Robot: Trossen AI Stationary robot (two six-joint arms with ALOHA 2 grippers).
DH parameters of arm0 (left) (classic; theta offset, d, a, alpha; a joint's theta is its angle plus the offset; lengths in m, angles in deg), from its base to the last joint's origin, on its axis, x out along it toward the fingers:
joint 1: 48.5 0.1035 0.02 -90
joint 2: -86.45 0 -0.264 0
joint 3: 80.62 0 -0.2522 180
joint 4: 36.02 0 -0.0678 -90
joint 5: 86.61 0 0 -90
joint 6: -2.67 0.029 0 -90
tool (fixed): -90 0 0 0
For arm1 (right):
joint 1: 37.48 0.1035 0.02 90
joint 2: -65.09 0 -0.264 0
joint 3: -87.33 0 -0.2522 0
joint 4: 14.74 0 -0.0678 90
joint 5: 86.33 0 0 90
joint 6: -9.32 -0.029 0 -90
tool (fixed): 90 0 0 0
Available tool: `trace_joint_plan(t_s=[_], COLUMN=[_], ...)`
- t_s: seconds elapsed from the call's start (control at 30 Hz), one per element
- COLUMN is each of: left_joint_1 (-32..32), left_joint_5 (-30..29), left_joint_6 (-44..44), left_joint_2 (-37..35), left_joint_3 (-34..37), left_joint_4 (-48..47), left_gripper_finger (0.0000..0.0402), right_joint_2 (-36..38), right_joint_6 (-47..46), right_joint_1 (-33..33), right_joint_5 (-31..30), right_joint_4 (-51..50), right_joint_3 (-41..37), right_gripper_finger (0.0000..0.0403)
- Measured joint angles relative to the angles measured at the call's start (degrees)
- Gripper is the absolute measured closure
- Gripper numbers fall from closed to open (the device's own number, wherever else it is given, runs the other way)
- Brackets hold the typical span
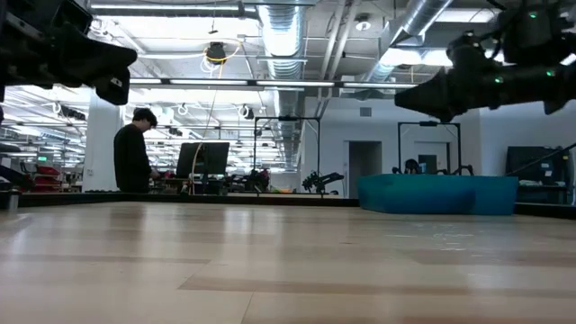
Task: Roll microfiber towels into tight, uniform cylinder then place into a basket
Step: Return to Home Position
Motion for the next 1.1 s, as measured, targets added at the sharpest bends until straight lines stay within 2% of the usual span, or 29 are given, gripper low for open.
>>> trace_joint_plan(t_s=[0.23,0.37,0.6,0.8,1.1], left_joint_1=[-1.35,-1.35,-1.37,-1.37,-1.37], left_joint_5=[-0.07,0.72,3.73,3.79,6.91], left_joint_6=[3.25,3.25,6.22,3.94,3.25], left_joint_2=[0.0,0.0,0.02,0.02,0.07], left_joint_3=[-2.97,-3.39,-3.39,0.11,0.33], left_joint_4=[-2.41,-3.77,-4.88,1.95,5.77], left_gripper_finger=[0.0401,0.0401,0.0401,0.0401,0.0401], right_joint_2=[3.17,4.12,4.37,4.32,3.53], right_joint_6=[-6.49,-7.5,-7.48,-8.84,-8.92], right_joint_1=[0.41,2.89,5.49,4.85,4.84], right_joint_5=[0.02,0.03,0.04,-1.38,-1.46], right_joint_4=[4.78,4.67,10.48,11.89,9.93], right_joint_3=[-5.88,-5.86,-5.86,-5.59,-5.47], right_gripper_finger=[0.0287,0.0287,0.0287,0.0287,0.0287])
